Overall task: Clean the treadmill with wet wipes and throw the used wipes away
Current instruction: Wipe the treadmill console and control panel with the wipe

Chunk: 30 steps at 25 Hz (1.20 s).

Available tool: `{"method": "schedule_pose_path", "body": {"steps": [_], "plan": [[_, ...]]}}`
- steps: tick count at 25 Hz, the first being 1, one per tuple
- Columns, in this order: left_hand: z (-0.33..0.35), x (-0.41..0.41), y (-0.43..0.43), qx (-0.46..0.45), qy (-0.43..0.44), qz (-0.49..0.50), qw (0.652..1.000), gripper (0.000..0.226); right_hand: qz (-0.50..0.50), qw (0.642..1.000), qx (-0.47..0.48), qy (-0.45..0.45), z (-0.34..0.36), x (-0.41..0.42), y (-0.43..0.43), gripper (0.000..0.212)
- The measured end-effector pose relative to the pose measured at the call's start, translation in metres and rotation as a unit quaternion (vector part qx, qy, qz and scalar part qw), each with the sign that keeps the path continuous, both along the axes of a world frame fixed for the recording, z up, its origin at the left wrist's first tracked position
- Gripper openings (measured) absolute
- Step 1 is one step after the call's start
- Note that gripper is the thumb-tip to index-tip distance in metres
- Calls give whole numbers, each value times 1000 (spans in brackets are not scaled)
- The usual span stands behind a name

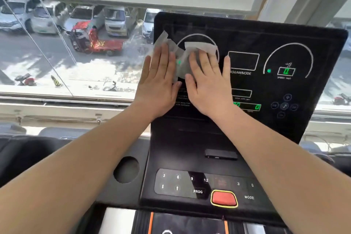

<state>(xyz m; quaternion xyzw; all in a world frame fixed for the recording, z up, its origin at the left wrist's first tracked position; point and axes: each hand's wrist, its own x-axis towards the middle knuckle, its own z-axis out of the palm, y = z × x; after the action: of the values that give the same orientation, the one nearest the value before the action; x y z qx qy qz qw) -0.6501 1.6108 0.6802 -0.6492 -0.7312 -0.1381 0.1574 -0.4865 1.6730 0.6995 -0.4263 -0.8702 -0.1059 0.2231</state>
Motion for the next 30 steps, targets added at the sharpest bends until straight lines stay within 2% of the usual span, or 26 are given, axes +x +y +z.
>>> {"method": "schedule_pose_path", "body": {"steps": [7,11,13,17,20,22,25,27,30], "plan": [[-101,14,-72,-52,-29,-21,998,81,55,994,-52,-76,-102,30,-73,59],[-140,28,-101,-87,-21,-14,996,82,64,986,-69,-141,-130,51,-92,63],[-151,36,-107,-99,4,-44,994,81,48,986,-70,-145,-133,66,-93,63],[-152,33,-103,-110,79,-108,985,82,-56,989,-80,-111,-135,86,-90,66],[-148,26,-109,-92,31,-37,995,84,-125,985,-112,-49,-138,73,-95,72],[-146,25,-113,-87,-8,-14,996,84,-87,988,-118,-58,-138,54,-103,71],[-132,22,-100,-70,7,-40,997,82,32,987,-93,-129,-134,41,-106,67],[-120,24,-81,-65,15,-58,996,82,34,986,-79,-140,-127,52,-95,64],[-111,45,-59,-55,28,-102,993,84,-30,991,-84,-104,-125,90,-78,62]]}}
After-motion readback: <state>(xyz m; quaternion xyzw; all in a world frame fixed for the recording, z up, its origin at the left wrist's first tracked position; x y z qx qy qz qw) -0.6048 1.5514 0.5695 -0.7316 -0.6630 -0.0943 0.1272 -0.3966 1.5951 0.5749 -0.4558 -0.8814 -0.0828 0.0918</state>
